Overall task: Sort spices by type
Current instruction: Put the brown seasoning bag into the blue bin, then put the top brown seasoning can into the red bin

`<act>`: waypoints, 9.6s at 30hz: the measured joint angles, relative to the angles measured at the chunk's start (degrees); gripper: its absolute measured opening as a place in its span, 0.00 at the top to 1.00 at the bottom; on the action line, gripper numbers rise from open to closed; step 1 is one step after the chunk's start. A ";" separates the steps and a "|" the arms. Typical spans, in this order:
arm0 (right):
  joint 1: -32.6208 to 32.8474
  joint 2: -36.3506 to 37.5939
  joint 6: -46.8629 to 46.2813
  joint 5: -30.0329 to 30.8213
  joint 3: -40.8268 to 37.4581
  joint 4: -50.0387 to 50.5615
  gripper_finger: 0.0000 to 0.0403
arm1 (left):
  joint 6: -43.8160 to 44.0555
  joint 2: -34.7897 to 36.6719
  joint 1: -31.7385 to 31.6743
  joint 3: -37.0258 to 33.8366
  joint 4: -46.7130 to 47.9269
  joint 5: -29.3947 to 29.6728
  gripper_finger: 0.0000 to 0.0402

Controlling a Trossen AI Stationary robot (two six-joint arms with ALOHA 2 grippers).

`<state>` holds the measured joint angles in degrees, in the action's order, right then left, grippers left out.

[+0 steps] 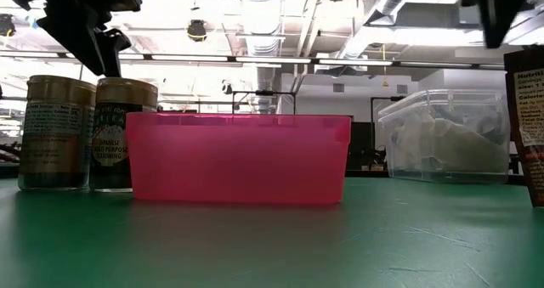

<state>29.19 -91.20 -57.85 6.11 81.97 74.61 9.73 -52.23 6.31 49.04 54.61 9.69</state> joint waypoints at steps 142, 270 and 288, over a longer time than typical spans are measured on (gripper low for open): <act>-38.54 -19.02 123.80 15.02 -0.11 -50.97 0.94 | 6.82 -0.01 -0.02 -0.07 -3.32 20.85 0.47; -25.42 31.15 68.75 21.03 -26.16 -52.00 0.47 | -53.49 -27.65 6.80 14.38 19.14 3.91 0.19; -25.42 31.12 68.77 21.00 -26.16 -52.02 0.47 | -55.82 -27.65 4.81 11.51 17.12 -0.33 0.19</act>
<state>3.77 -60.07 10.92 27.11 55.81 22.59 -46.09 -79.88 11.11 60.54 71.72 9.37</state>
